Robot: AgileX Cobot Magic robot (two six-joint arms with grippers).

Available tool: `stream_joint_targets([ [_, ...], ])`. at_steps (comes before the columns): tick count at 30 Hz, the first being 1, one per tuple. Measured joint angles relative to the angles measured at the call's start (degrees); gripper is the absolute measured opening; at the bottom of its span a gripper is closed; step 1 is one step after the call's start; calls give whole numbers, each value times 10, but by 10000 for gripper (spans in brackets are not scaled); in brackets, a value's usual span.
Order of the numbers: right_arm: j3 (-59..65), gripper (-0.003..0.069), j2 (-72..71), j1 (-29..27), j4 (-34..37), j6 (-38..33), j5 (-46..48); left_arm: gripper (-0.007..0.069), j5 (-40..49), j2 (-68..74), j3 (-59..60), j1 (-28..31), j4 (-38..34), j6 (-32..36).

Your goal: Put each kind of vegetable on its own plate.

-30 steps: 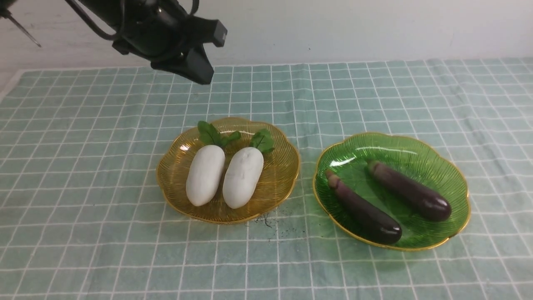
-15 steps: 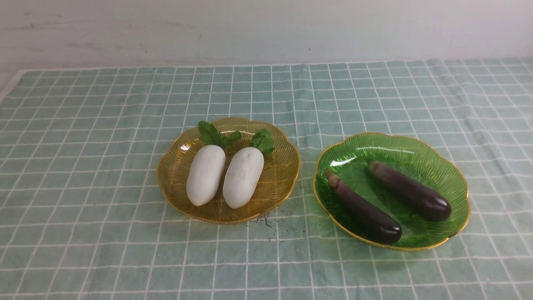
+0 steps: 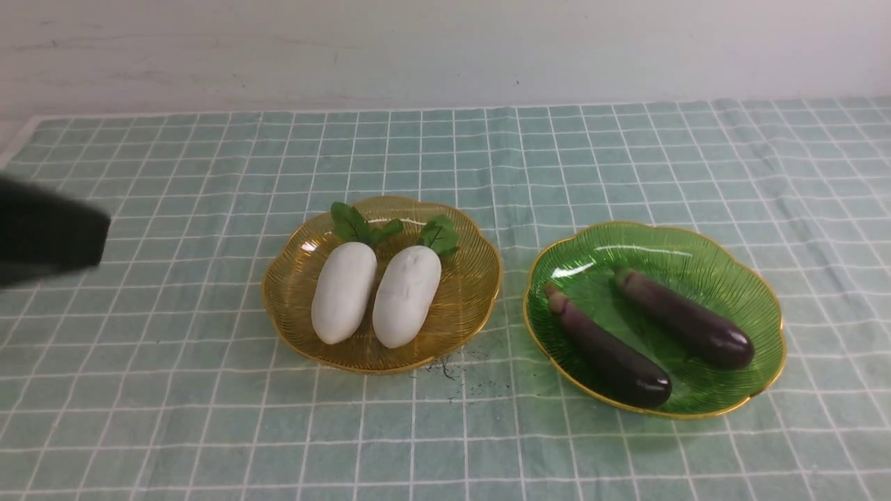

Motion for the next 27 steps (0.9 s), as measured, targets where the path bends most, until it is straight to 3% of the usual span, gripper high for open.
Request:
stream_joint_targets([
  [4, 0, -15, 0, 0, 0, 0, 0, -8, -54, -84, 104, 0, -9, 13],
  [11, 0, -15, 0, 0, 0, 0, 0, -8, -313, -296, 353, 0, -39, 27],
  [15, 0, -15, 0, 0, 0, 0, -1, -8, -385, -357, 424, 0, -76, 24],
  [27, 0, -15, 0, 0, 0, 0, 0, -8, -409, -371, 483, 0, -128, 24],
])
